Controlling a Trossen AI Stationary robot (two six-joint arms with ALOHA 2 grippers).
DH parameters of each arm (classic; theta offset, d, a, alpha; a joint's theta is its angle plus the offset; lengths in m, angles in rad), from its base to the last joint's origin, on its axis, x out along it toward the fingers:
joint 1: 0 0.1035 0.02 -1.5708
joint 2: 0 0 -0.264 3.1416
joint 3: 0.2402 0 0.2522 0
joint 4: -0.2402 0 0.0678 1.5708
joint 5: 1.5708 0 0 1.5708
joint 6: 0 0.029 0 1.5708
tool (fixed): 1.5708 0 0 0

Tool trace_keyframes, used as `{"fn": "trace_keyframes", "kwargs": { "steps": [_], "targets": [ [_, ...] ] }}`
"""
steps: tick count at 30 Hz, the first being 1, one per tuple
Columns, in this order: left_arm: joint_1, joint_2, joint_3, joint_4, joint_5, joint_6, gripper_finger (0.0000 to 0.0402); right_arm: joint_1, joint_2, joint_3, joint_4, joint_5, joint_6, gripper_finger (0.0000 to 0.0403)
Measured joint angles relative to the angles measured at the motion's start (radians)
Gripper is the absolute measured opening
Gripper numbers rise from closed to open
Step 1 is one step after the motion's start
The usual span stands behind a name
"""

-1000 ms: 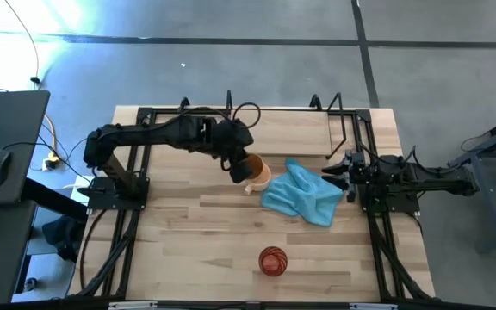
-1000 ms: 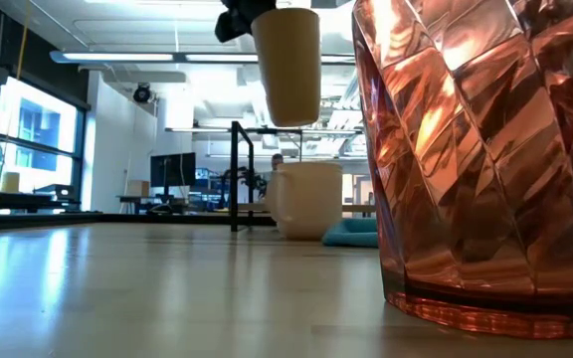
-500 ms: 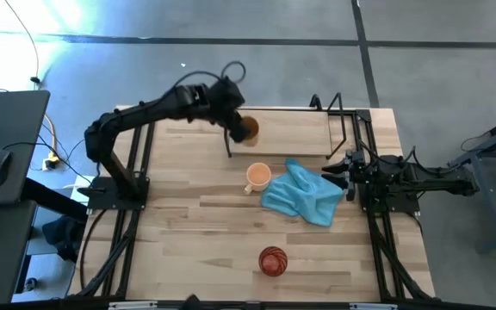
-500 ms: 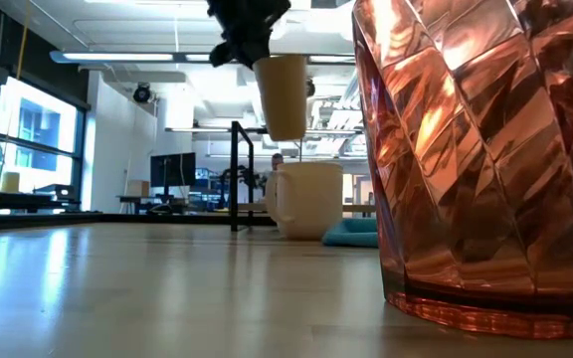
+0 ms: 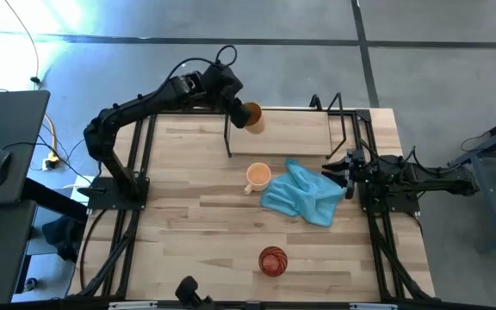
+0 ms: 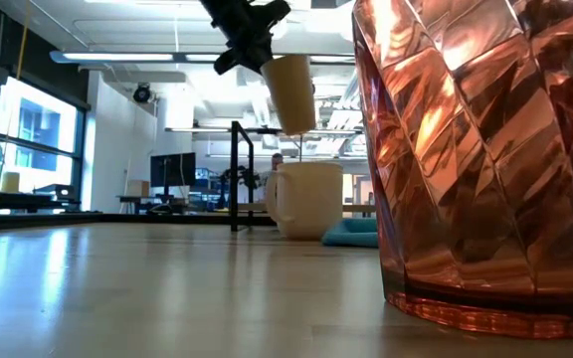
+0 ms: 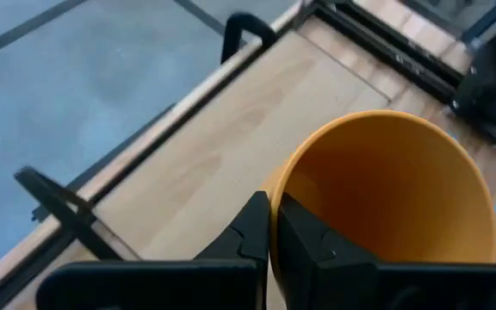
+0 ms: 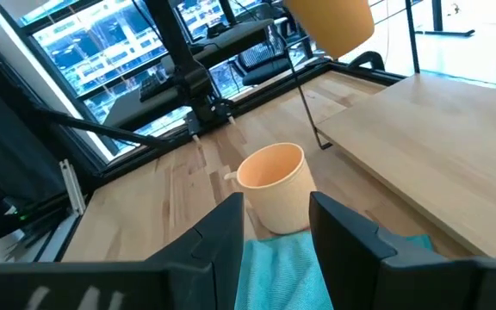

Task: Stack small to large cups/mugs on shelf
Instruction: Put the yellow cup on the shelf

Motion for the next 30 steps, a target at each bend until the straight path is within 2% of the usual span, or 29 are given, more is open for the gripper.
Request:
{"fn": "trace_keyframes", "kwargs": {
  "steps": [22, 30],
  "targets": [
    [-0.008, 0.127, -0.002, 0.039, -0.039, 0.032, 0.0, 0.0, 0.006, 0.0, -0.006, -0.001, 0.003, 0.0126],
    [-0.008, 0.155, -0.002, 0.031, -0.105, 0.032, 0.0, 0.0, 0.006, 0.0, -0.007, -0.001, 0.002, 0.0126]
  ]
}}
